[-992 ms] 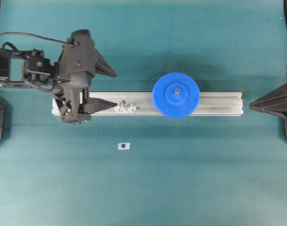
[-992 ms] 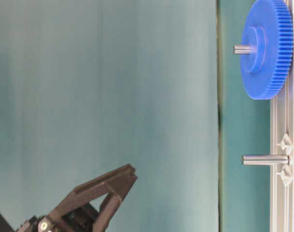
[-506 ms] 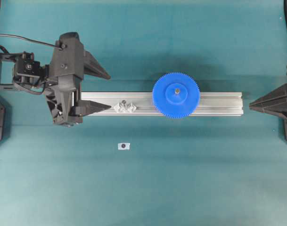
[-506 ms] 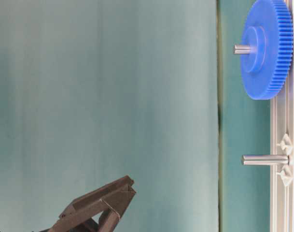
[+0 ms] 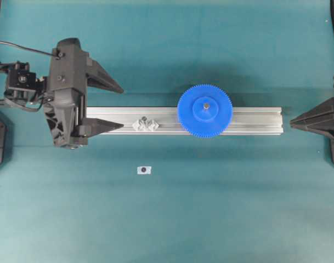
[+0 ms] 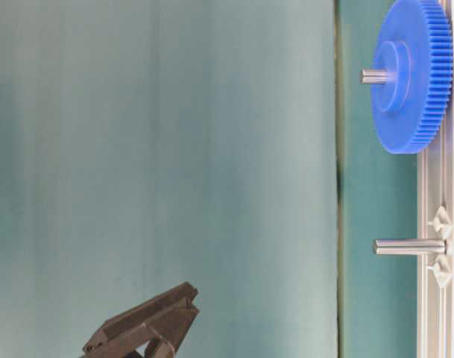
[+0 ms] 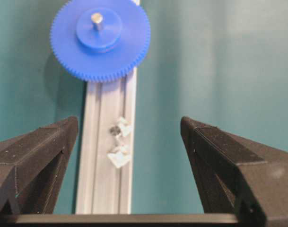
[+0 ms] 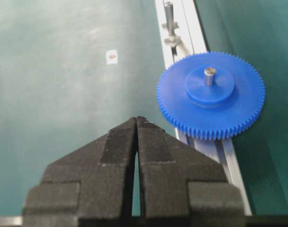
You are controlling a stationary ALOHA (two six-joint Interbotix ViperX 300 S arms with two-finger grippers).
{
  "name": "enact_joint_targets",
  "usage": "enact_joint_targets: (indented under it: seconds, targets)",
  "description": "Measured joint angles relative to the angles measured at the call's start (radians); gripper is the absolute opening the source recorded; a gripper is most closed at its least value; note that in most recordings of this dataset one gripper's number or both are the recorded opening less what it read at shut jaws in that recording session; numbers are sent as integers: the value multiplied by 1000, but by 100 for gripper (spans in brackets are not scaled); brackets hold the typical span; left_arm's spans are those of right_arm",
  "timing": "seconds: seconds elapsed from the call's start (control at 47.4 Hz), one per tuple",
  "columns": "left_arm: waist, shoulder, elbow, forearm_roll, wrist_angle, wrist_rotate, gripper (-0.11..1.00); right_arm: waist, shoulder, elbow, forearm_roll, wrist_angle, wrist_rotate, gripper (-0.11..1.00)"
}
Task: Find the location of the shaft and insert the large gear.
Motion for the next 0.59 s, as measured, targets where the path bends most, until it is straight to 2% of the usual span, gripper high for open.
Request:
enact_joint_targets:
  seconds: [0.591]
  targets:
    - [-2, -23, 12, 0, 0, 0, 89, -2, 0, 2, 0, 0, 0, 3]
